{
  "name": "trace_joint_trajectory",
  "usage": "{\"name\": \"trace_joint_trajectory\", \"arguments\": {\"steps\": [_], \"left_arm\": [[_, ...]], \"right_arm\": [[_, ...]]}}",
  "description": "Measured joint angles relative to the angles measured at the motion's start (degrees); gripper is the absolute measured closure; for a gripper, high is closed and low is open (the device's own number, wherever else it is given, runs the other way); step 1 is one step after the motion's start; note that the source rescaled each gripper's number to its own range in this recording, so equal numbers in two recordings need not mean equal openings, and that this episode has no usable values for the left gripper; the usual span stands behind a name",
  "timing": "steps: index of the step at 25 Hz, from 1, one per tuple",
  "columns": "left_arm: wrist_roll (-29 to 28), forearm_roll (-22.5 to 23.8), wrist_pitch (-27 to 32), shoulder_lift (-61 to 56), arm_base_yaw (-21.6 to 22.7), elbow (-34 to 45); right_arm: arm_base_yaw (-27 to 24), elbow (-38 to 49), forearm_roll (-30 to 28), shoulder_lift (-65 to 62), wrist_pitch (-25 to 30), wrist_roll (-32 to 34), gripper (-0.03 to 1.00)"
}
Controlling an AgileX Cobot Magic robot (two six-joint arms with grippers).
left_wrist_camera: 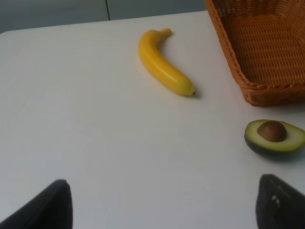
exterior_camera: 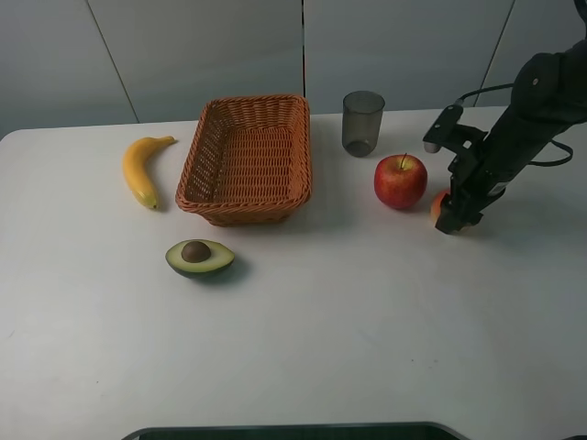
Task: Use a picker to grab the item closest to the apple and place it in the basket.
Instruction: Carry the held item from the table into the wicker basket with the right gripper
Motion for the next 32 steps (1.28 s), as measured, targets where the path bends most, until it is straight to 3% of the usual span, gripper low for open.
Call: {"name": "trace_joint_trajectory", "arguments": {"steps": [4,9,11,19,26,32], "left_arm": [[0.11,0.00,0.00,0.00,0.00,0.00],[0.11,0.00,0.00,0.00,0.00,0.00],[0.11,0.00,0.00,0.00,0.00,0.00],[0.11,0.00,0.00,0.00,0.00,0.00],[0.11,0.00,0.00,0.00,0.00,0.00],[0.11,0.00,0.00,0.00,0.00,0.00]], "right_arm": [[0.00,0.00,-1.37,-5.94,3.37,5.05,0.97],[1.95,0.00,-1.72,-16.25,7.64,20.64,0.97],[4.19,0.00,-2.22,-19.80,8.35,26.71,0.97],[16.72,-8.32,-5.39,-22.79,13.75,39.50,0.97],[28.66,-23.64,-8.66,-12.45,14.33,45.45,0.97],[33.81,-33.98,-8.66,-1.50,11.03,45.80,0.97]]}}
